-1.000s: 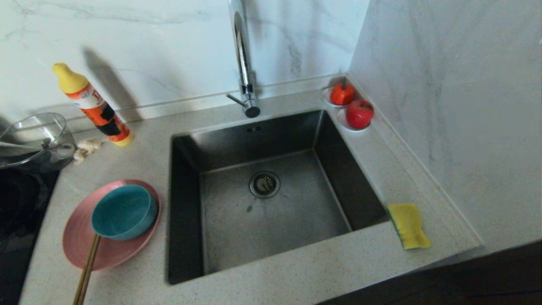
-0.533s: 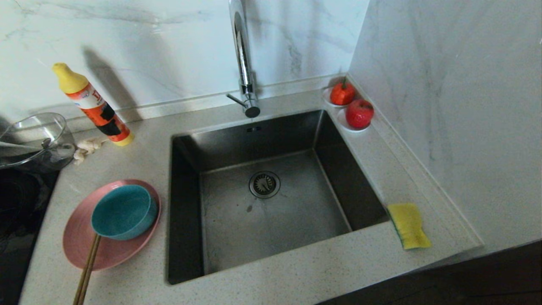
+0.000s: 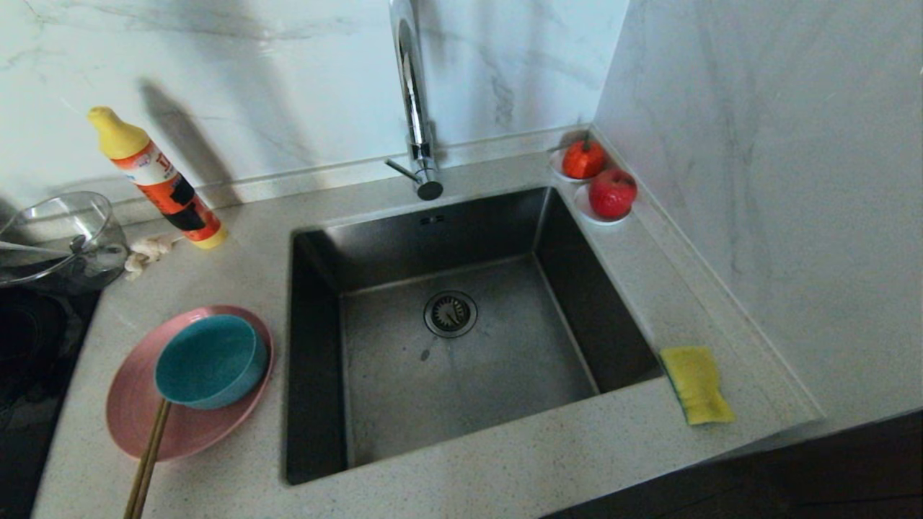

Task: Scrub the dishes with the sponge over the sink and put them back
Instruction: Grab the dish soap

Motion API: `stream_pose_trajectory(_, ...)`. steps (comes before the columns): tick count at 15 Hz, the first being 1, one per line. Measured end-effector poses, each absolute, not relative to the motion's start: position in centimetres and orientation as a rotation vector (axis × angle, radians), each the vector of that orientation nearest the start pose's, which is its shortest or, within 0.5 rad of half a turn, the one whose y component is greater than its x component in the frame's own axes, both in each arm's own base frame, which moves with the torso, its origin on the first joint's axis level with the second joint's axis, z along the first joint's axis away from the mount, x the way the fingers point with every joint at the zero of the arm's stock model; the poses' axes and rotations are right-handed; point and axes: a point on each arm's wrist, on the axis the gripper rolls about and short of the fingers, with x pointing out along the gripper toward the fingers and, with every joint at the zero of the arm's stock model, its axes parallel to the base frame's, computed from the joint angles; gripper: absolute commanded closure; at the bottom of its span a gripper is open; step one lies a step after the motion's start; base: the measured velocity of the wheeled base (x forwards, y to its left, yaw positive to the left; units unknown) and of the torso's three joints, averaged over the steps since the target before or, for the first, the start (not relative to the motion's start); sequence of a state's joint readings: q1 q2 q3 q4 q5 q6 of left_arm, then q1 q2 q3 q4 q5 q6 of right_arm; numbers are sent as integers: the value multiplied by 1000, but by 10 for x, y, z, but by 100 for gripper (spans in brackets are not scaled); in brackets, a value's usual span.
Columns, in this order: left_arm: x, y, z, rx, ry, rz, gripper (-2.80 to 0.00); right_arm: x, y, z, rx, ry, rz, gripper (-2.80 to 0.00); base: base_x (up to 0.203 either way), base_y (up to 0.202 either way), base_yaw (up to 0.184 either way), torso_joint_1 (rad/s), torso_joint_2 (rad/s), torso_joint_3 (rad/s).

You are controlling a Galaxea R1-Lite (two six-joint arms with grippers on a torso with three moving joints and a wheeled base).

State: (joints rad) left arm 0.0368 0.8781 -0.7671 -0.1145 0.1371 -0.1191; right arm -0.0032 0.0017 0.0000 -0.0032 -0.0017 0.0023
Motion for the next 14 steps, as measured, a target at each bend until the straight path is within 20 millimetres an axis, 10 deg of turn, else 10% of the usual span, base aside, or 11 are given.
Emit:
stream_pose_trajectory(13, 289, 19, 229, -207, 19, 385, 0, -23, 0, 76, 2, -2, -5, 0, 0, 0, 0, 0, 0, 0)
stream_pose_trajectory(14, 298, 19, 224, -221, 32, 392, -196, -23, 0, 76, 2, -2, -5, 0, 0, 0, 0, 0, 0, 0)
